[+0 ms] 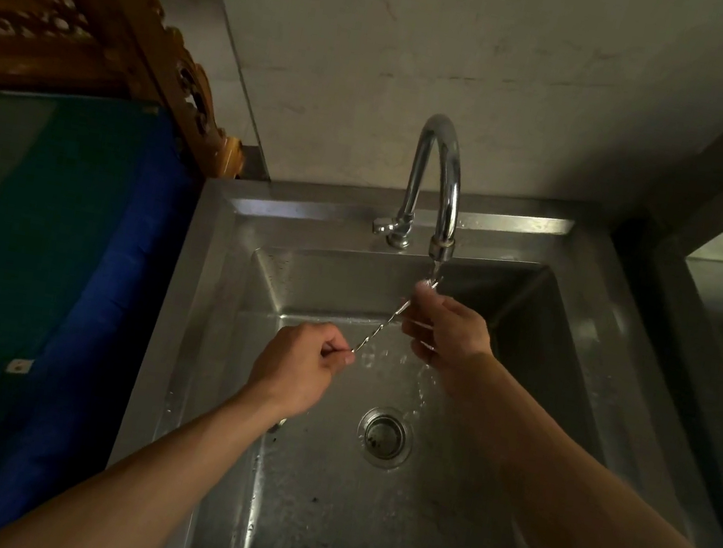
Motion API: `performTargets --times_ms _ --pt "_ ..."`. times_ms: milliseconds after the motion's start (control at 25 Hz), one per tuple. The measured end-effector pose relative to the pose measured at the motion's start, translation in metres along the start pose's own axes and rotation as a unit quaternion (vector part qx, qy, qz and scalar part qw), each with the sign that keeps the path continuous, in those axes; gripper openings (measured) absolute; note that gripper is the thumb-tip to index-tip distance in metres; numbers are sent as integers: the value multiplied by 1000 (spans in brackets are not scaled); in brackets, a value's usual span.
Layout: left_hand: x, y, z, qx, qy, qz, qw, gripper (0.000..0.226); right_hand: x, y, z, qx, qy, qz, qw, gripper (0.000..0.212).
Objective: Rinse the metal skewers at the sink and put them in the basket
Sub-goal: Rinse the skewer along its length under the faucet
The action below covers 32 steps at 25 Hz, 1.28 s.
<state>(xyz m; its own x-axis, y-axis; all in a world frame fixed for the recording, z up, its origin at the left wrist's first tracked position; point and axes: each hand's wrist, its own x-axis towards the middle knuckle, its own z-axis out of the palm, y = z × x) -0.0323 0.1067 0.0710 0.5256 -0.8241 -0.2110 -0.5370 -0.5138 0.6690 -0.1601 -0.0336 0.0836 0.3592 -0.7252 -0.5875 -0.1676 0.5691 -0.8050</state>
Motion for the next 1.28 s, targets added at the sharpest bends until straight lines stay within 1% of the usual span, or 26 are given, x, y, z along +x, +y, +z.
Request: performTargets --times_ms 80,160,280,320,400,440,600,760,800,880,920,960,1040,1080,1120,1200,1280 --pt "-1 1 0 1 0 -1 1000 22 1 -1 -1 -1 6 3 1000 19" --pt "-1 2 -1 2 2 -2 1000 23 1 -2 -1 -15 -19 3 1000 13" --pt "-2 3 -1 1 2 -1 1000 24 1 -3 -1 2 6 12 1000 18" --pt "-2 3 -2 0 3 -2 1000 24 0 -4 -1 -2 4 10 1000 17" --pt "-2 4 -2 -5 9 -5 1000 23 -2 -4 1 -22 -24 -1 999 10" --pt "-2 4 -2 -9 12 -9 1000 22 -3 -4 1 -27 -33 -5 999 11" --pt "-3 3 -1 -37 13 -36 999 22 -5 -4 -1 -16 -40 0 999 13" --pt "-5 5 0 -33 17 -32 999 24 -6 -2 -2 -23 -33 -11 999 9" --pt "-5 5 0 -29 16 -32 999 24 -6 -3 -1 -24 -21 -10 999 13" --pt "-6 6 0 -21 17 -33 999 24 -6 -5 -1 -22 15 -1 1000 28" --pt "-6 6 -1 -17 16 -32 999 24 -6 -6 -1 -18 20 0 1000 30" --pt "-6 6 -1 -14 16 -31 999 23 -6 -7 -2 -18 9 -7 1000 26" --pt "-6 6 -2 -10 16 -32 999 23 -6 -6 -3 -27 -34 -23 999 8" --pt "-6 7 -2 -9 18 -33 999 23 -6 -5 -2 -22 -44 -28 998 11" --pt "-6 8 -1 -12 19 -33 999 22 -6 -6 -1 -13 -39 -28 999 13" --pt "-5 9 -1 -20 18 -34 999 22 -5 -8 1 4 -16 -22 1000 14" --pt "-4 9 0 -18 19 -35 999 21 -3 -9 1 5 -29 -23 999 10"
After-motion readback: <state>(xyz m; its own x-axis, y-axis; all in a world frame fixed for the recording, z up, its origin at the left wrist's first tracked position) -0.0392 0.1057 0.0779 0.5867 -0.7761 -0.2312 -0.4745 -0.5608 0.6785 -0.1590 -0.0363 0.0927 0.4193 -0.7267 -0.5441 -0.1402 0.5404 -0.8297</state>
